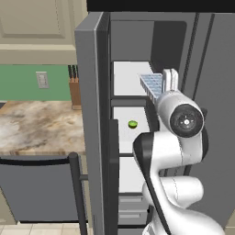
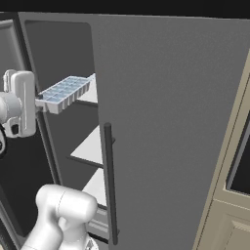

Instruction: Open the freezer door, pick up the ice cube tray from the freezer, and place it on the dining counter.

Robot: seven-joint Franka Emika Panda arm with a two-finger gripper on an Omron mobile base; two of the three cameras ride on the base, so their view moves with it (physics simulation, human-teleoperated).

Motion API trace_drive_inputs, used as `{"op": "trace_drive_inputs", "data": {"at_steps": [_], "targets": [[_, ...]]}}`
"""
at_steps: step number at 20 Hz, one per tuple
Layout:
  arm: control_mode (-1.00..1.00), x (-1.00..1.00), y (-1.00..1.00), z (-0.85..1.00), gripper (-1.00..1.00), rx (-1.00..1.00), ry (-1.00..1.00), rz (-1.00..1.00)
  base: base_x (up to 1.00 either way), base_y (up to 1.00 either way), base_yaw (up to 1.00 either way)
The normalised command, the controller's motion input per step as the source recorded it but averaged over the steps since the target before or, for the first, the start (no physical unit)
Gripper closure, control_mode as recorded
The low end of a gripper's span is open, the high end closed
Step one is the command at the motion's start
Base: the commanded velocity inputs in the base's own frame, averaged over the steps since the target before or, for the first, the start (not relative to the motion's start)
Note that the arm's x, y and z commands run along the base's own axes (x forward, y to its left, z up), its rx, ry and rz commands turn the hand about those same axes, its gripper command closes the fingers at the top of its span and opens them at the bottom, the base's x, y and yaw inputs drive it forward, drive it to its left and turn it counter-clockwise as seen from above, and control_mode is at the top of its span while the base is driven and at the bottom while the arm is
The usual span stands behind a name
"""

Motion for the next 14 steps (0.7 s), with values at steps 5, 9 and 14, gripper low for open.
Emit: {"op": "trace_drive_inputs", "data": {"at_steps": [5,9,14], "targets": [[-1.00,-0.55,0.00,0.00,1.00,0.00,0.01,0.06,0.00,0.00,0.00],[-1.00,-0.56,0.00,0.00,1.00,0.00,0.00,0.06,0.00,0.00,0.00],[-1.00,-0.59,0.00,0.00,1.00,0.00,0.00,0.07,0.00,0.00,0.00]]}}
